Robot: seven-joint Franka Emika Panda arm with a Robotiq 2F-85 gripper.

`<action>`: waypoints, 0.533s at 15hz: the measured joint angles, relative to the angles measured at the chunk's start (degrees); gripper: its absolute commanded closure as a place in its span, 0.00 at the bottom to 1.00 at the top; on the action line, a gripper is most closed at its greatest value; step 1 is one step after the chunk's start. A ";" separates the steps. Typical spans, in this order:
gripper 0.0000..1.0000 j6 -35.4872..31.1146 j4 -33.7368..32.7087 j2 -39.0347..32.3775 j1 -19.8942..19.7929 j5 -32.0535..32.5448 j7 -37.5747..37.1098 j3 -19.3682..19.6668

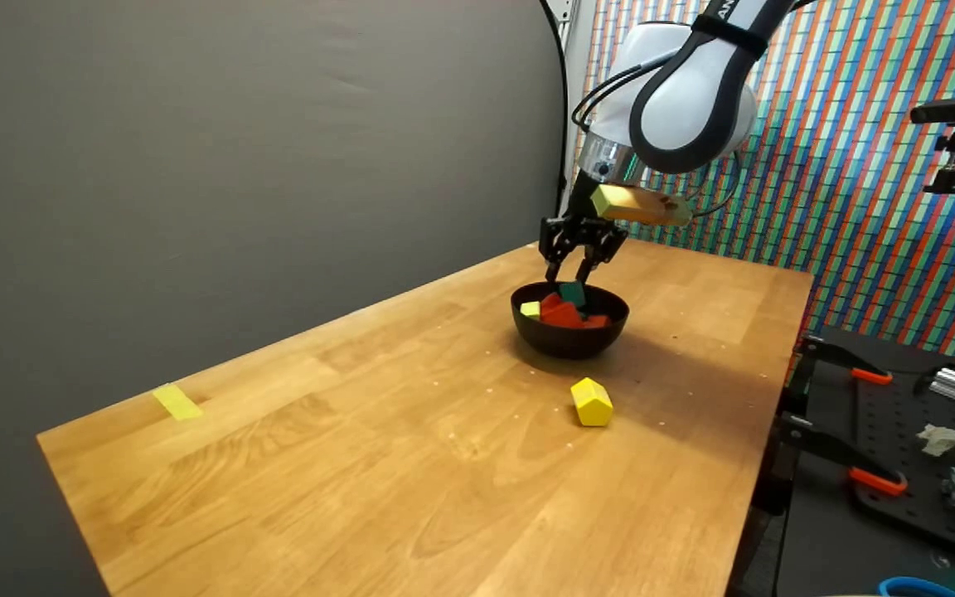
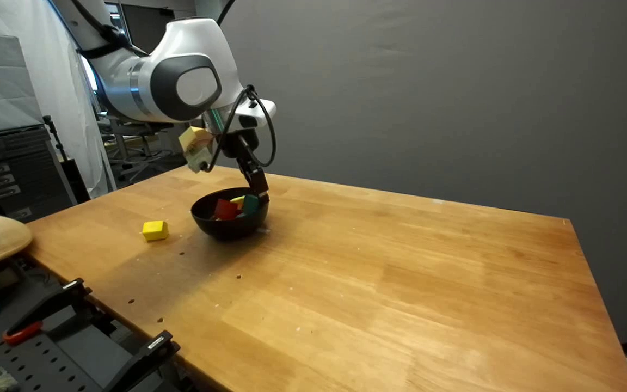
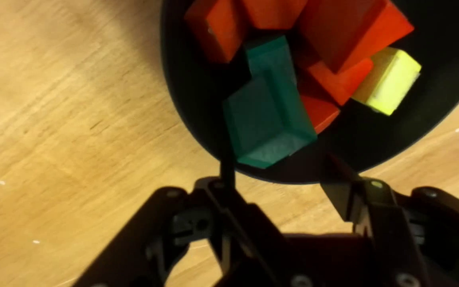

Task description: Pick up all the blocks from the table and put them in the black bowl.

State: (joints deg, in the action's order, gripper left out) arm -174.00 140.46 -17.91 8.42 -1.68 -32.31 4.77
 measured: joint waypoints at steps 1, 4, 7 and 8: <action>0.26 0.05 -0.20 -0.04 1.44 0.51 0.41 1.65; 0.02 0.36 -0.25 0.56 6.52 3.14 0.49 7.36; 0.00 0.78 0.26 0.57 6.57 2.60 1.12 6.89; 0.00 1.35 0.68 0.84 6.58 2.59 1.64 6.49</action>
State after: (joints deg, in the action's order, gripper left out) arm -172.65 141.14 -17.07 15.00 0.91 -30.67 11.27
